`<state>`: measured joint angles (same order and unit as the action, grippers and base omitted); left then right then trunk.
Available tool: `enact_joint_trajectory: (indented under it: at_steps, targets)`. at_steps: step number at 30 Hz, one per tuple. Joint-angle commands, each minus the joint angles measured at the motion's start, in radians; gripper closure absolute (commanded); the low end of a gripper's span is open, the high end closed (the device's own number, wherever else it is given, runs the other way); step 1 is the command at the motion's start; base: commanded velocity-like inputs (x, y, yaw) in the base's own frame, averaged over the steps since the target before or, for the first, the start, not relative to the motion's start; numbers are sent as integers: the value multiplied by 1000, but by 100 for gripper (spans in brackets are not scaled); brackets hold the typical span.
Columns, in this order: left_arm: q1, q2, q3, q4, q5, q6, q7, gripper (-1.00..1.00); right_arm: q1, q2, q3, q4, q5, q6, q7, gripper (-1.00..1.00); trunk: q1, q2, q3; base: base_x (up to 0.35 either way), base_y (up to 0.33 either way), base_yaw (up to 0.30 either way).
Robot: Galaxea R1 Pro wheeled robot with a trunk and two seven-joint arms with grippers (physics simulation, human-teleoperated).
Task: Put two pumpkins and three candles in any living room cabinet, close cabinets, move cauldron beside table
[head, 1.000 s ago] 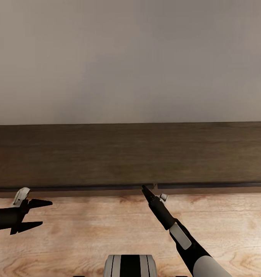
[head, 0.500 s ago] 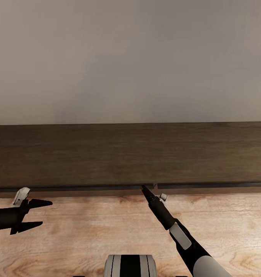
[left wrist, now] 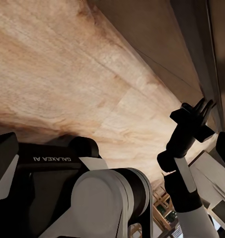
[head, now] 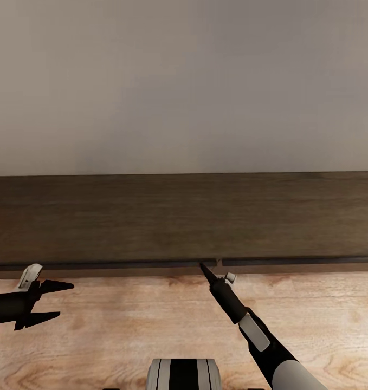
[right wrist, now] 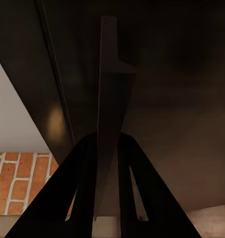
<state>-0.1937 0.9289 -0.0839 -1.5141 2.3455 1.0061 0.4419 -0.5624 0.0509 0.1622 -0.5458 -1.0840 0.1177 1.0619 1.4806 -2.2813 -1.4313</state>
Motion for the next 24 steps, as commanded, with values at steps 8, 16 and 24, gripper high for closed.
enact_joint_trajectory:
  at_steps: [8,16,24]
  targets:
    - [-1,1,-2,0,11,0,9,-100,-1,0,3,0,-14,15,6,100,0,0,0,0,0,0]
    - [-1,1,-1,0,11,0,9,-100,-1,0,3,0,-15,14,6,100,0,0,0,0,0,0]
    - [-1,1,-2,-1,11,0,9,-100,-1,0,3,1,-16,14,7,100,0,0,0,-22,0,0]
